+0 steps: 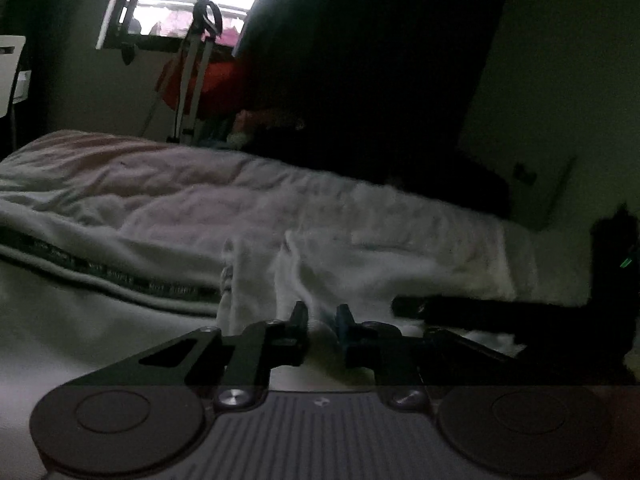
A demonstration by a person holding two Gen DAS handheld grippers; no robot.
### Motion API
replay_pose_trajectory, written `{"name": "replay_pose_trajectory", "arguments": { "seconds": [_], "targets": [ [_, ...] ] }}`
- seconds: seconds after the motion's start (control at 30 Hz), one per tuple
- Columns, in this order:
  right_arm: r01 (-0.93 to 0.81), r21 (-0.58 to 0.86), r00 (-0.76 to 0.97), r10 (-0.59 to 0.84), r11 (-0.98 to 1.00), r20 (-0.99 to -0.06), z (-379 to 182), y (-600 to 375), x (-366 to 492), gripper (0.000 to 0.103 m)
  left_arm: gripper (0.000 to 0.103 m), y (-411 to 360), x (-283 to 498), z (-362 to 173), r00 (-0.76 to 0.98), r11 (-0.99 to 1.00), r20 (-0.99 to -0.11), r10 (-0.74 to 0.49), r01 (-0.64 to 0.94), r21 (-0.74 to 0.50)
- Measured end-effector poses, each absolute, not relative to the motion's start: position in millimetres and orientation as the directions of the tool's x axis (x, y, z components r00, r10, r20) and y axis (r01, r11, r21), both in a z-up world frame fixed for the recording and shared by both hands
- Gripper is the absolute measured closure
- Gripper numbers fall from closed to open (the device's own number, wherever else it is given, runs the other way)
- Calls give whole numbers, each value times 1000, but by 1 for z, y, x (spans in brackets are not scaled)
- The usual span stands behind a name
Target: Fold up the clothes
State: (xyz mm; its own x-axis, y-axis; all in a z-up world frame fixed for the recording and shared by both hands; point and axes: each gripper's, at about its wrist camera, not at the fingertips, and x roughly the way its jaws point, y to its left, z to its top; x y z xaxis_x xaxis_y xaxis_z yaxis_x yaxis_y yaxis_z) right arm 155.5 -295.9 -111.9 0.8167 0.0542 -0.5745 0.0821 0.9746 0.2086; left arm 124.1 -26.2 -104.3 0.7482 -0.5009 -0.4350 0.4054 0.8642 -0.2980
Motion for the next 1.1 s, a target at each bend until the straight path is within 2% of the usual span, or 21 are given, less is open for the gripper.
{"name": "replay_pose_trajectory", "arguments": {
  "seconds": [0.07,0.17,0.4,0.5,0.57,0.63,0.7,0.73,0.77,0.87,1.03,1.1],
  "targets": [
    [77,208,820,57,975,-569,-107,-296,151,19,93,-23,115,-94,748,854,-420,-515,402,-330],
    [76,190,826,44,979,-561,-100,-295,143,19,93,-23,102,-92,727,851,-450,-519,390,-352],
    [56,134,802,36,989,-597,-117,-290,147,19,90,-32,98,-115,708,898,-552,-441,348,-271],
    [50,115,808,27,992,-588,-122,-286,148,18,80,-32,98,-115,717,912,-564,-409,327,-247],
    [44,92,810,18,995,-586,-123,-283,148,18,50,-26,92,-111,729,924,-568,-381,296,-241],
    [40,78,811,13,996,-584,-124,-281,146,18,46,-18,86,-106,708,923,-591,-386,296,-248],
    [36,74,813,14,997,-583,-124,-280,145,18,36,-6,82,-100,699,940,-628,-342,249,-234],
    [34,72,813,14,997,-582,-124,-280,144,18,25,3,78,-97,709,952,-636,-306,202,-231],
    [32,70,813,15,997,-582,-124,-280,144,18,21,15,75,-94,714,958,-642,-280,161,-238],
    [27,66,813,17,997,-582,-124,-281,143,18,17,60,71,-89,701,952,-670,-244,42,-303],
    [26,64,813,16,998,-583,-123,-281,143,18,17,142,71,-108,660,835,-721,-213,-260,-485],
    [26,63,813,16,998,-582,-124,-281,143,18,17,168,76,-118,674,761,-702,-229,-326,-561]
  ]
}}
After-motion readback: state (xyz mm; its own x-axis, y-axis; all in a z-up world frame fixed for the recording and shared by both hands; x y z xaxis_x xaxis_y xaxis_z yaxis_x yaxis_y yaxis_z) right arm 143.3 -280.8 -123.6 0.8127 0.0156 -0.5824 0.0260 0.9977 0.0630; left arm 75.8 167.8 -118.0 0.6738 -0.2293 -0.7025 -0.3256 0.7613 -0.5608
